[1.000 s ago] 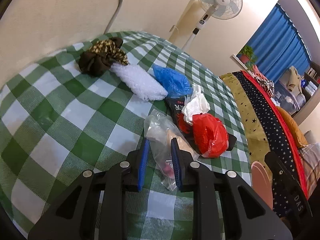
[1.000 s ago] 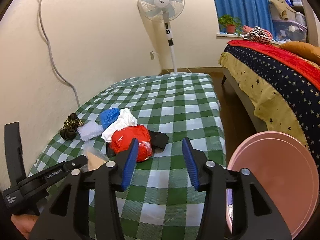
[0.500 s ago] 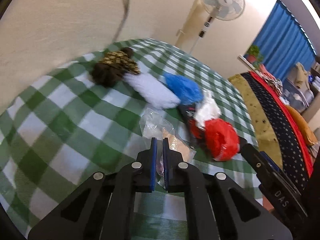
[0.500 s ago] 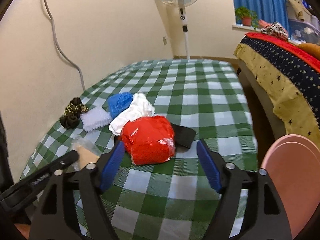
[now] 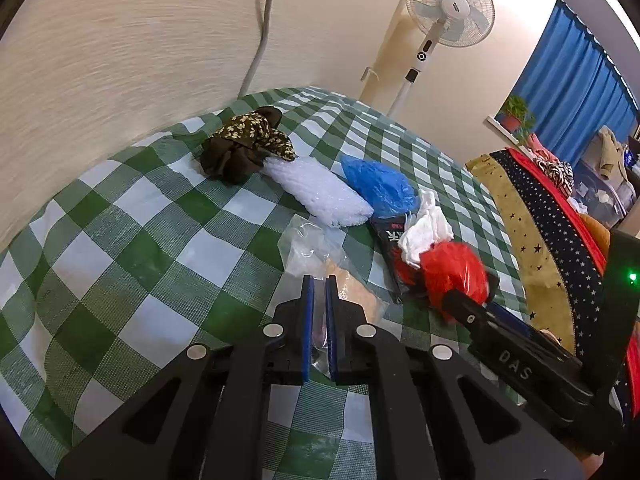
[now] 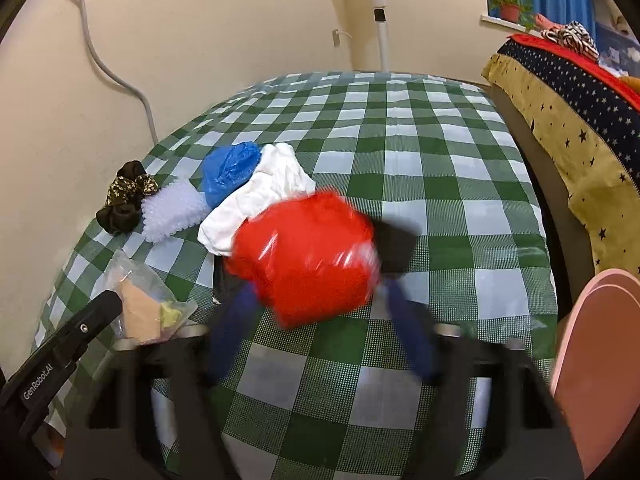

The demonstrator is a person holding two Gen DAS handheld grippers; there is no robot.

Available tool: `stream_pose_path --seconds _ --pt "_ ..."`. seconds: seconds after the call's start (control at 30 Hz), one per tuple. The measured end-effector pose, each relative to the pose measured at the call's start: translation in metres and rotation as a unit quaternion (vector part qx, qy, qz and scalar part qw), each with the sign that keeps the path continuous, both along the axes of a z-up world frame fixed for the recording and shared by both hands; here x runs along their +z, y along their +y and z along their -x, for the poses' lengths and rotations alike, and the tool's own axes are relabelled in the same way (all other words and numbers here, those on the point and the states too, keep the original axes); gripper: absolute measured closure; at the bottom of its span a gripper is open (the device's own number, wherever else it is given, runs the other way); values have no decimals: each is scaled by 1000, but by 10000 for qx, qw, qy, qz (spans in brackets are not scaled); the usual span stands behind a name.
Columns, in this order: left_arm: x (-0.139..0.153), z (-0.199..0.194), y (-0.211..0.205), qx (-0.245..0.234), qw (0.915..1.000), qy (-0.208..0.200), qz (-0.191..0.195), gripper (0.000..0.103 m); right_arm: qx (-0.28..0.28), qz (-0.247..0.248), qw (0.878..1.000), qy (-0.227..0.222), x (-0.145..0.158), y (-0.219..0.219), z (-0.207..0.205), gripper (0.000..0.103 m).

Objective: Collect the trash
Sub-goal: 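Grasp the red plastic bag with the right tool while the left tool grasps the clear bag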

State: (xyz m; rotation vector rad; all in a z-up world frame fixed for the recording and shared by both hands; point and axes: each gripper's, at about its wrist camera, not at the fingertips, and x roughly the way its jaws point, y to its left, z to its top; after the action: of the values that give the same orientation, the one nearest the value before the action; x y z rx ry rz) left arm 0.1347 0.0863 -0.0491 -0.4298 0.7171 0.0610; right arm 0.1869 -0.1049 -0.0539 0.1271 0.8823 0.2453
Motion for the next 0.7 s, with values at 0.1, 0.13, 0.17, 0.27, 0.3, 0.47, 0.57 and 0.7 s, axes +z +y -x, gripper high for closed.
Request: stream_pose_path --seconds 0.1,0.13,0.17,0.27,0.3,0.47,0.57,0.7 --pt "1 0 -2 -16 10000 -14 -28 97 6 -119 9999 57 -2 -3 0 85" --pt "1 0 -2 -23 10000 -16 -31 97 4 -128 9999 66 -2 -5 0 90" --pt "1 0 -2 -28 10000 -19 -30 97 8 -133 9999 65 -2 -5 0 91" --pt "2 2 -3 -55 10000 -29 -36 97 1 -174 9998 39 1 -8 4 91" --pt "2 2 -3 -59 10000 -32 -34 97 -8 -243 9997 -5 4 -10 6 88" --pt "3 6 -3 -48 10000 -45 -9 97 -129 -376 9986 -354 20 -14 10 27" --pt "4 5 -3 -58 10000 -71 5 97 -114 -263 9990 -333 20 -11 3 26" --pt "2 4 -3 -60 9999 -69 55 97 -27 -196 9997 -168 12 -5 -17 15"
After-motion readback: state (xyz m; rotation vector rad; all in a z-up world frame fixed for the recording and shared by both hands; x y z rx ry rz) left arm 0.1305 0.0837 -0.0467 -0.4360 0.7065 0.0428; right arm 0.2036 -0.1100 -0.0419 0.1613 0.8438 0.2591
